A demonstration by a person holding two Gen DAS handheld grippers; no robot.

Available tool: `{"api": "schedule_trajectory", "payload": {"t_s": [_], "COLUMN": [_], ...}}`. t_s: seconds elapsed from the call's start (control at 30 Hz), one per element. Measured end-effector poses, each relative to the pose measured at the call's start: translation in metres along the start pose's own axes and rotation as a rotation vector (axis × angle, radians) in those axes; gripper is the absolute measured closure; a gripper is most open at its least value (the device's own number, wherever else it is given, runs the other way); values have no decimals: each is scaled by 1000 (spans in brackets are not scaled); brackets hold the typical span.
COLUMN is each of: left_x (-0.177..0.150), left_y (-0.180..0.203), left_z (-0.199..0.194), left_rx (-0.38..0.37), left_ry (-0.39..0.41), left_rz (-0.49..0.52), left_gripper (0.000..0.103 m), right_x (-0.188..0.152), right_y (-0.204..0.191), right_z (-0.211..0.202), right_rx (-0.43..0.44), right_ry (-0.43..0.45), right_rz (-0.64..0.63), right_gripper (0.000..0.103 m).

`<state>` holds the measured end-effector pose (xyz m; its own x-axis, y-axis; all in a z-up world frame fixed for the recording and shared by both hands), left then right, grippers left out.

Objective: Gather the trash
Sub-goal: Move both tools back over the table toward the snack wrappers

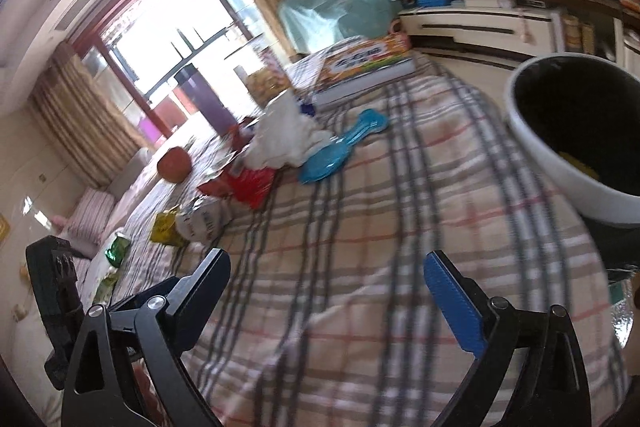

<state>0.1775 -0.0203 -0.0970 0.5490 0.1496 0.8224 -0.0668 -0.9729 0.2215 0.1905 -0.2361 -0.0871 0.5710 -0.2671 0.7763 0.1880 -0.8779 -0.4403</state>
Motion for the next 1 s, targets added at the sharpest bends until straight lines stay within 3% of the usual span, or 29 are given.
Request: {"api": "schedule_trajectory", "payload": {"t_s": [0.53,1.0], "left_x": [9,31], "left_y": [-80,-115], "left_z": [-12,12], "left_rx": [127,203], "left_ry": [27,19], "left_rz": [-81,-14], "left_gripper": [27,27], "right_x": [-20,-21], "right_y": [-54,-96], "right_z": [43,81], "right_rx": [89,161], "right_ry": [-82,-117], "right_rz": [-23,-43], "right_gripper": [5,6]}}
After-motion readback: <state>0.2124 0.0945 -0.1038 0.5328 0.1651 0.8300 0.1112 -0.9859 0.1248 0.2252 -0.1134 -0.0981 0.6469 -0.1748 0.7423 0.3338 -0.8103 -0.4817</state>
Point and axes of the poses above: each gripper's, at about its wrist camera, not at the fingertips, and z roughly the way its jaws point, y to its right, x to its top, the point moved 7 cm from there along z, roughly the way its jaws point, and after that the axes turned 14 degrees about y, right-handed, at the moved point
